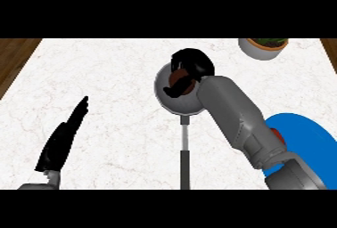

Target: Pick the cupcake from the plate and place it in the pan

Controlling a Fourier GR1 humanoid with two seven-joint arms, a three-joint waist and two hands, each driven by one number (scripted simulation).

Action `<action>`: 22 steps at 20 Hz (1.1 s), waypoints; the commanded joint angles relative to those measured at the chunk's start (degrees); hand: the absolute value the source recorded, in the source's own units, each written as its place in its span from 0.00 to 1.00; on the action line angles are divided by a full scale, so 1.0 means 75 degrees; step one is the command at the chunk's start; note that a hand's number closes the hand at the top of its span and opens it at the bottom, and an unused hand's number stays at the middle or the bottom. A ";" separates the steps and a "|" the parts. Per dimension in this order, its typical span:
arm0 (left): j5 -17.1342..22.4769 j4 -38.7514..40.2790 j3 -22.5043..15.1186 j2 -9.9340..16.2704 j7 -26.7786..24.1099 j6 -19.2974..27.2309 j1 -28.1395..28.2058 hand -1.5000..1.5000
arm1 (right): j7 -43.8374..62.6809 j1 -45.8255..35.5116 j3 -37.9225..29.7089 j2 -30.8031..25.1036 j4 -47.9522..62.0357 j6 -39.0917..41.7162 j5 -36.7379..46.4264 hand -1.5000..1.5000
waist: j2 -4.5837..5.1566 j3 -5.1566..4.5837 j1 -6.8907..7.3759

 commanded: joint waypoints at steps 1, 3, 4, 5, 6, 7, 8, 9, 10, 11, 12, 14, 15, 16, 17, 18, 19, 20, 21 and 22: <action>-0.0118 -0.0099 -0.0198 -0.0123 0.0096 0.0016 -0.0135 0.50 | 0.0139 0.0342 -0.0816 0.0056 0.0421 0.0468 -0.1175 1.00 | 0.0077 0.0019 0.0216; -0.0163 -0.0003 -0.0181 -0.0119 0.0132 0.0024 -0.0258 0.50 | 0.0345 0.0132 -0.0916 0.0057 0.0694 0.0915 -0.1437 0.00 | 0.0054 0.0012 0.0213; -0.0071 -0.0113 -0.0212 -0.0125 0.0079 -0.0068 -0.0138 0.50 | 0.0366 0.0074 -0.1098 0.0057 0.0797 0.0992 -0.1595 0.00 | 0.0082 0.0014 0.0302; 0.0091 0.0063 -0.0060 0.0046 -0.0009 -0.0296 -0.0245 0.50 | 0.0271 0.0229 -0.1096 0.0058 0.0778 0.0952 -0.1845 0.00 | 0.0073 0.0010 0.0368; -0.0017 0.0102 -0.0015 0.0000 0.0016 -0.0118 -0.0301 0.50 | 0.0048 0.0239 -0.1367 0.0058 0.0730 0.0930 -0.2106 0.00 | 0.0113 0.0017 0.0390; -0.0097 0.0057 -0.0138 -0.0090 0.0101 -0.0061 -0.0173 0.50 | -0.0189 0.0177 -0.1472 0.0058 0.0637 0.0860 -0.2274 0.00 | 0.0056 0.0018 0.0288; -0.0054 0.0021 -0.0123 -0.0075 0.0078 -0.0110 -0.0248 0.50 | -0.0434 0.0283 -0.1625 0.0058 0.0598 0.0513 -0.2395 0.00 | 0.0103 0.0023 0.0336; 0.0059 0.0038 -0.0100 -0.0079 0.0025 -0.0208 -0.0178 0.50 | -0.0346 -0.0046 -0.1668 0.0058 0.0485 0.0659 -0.2655 0.00 | 0.0011 0.0014 0.0291; -0.0097 0.0046 -0.0113 -0.0142 0.0179 -0.0032 -0.0411 0.50 | -0.1034 0.0426 -0.1684 0.0059 0.0459 0.0110 -0.2615 0.00 | 0.0082 0.0025 0.0268; -0.0001 0.0075 -0.0045 -0.0116 0.0225 -0.0099 -0.0409 0.50 | -0.1208 0.0469 -0.1709 0.0059 0.0346 -0.0220 -0.2821 0.00 | 0.0029 0.0022 0.0280; -0.0032 0.0024 -0.0173 -0.0145 -0.0037 -0.0132 -0.0106 0.50 | -0.1129 0.0220 -0.1922 0.0059 0.0365 -0.0350 -0.2919 0.00 | 0.0078 0.0020 0.0381; -0.0053 -0.0035 -0.0056 -0.0069 0.0246 -0.0090 -0.0312 0.50 | -0.1202 0.0017 -0.2283 0.0059 0.0247 -0.0717 -0.3316 0.00 | 0.0041 0.0023 0.0261; -0.0098 -0.0058 -0.0224 -0.0229 0.0127 -0.0061 -0.0299 0.50 | -0.1335 0.0181 -0.2295 0.0059 0.0363 -0.1090 -0.3459 0.00 | 0.0061 0.0020 0.0369; 0.0018 -0.0027 -0.0012 -0.0137 0.0210 -0.0060 -0.0202 0.50 | -0.1322 -0.0020 -0.2586 0.0059 0.0256 -0.0978 -0.3591 0.00 | 0.0010 0.0017 0.0093; -0.0077 0.0207 -0.0006 -0.0156 0.0071 -0.0001 -0.0240 0.50 | -0.1436 0.0059 -0.2565 0.0059 0.0399 -0.1215 -0.3685 0.00 | 0.0024 0.0010 0.0104; 0.0035 -0.0133 0.0073 -0.0017 0.0219 -0.0111 -0.0217 0.50 | -0.1517 0.0131 -0.2802 0.0059 0.0408 -0.1430 -0.3732 0.00 | 0.0048 0.0019 0.0111; 0.0118 -0.0019 0.0170 -0.0036 0.0260 -0.0110 -0.0263 0.50 | -0.1611 0.0236 -0.3029 0.0054 0.0371 -0.1531 -0.3880 0.00 | 0.0036 0.0017 -0.0046; -0.0120 -0.0137 -0.0113 -0.0331 0.0332 0.0153 -0.0210 0.50 | -0.1448 0.0060 -0.3133 0.0059 0.0419 -0.1882 -0.4027 0.00 | 0.0014 0.0016 0.0010; -0.0117 0.0140 0.0125 -0.0124 -0.0107 0.0132 0.0036 0.50 | -0.1348 -0.0069 -0.3204 -0.0007 0.0458 -0.1901 -0.3987 0.00 | 0.0001 0.0005 -0.0084; 0.0072 -0.0012 0.0355 0.0171 0.0160 -0.0113 -0.0211 0.50 | -0.1638 0.0209 -0.3400 -0.0541 0.0444 -0.1574 -0.4150 0.00 | 0.0035 0.0016 -0.0108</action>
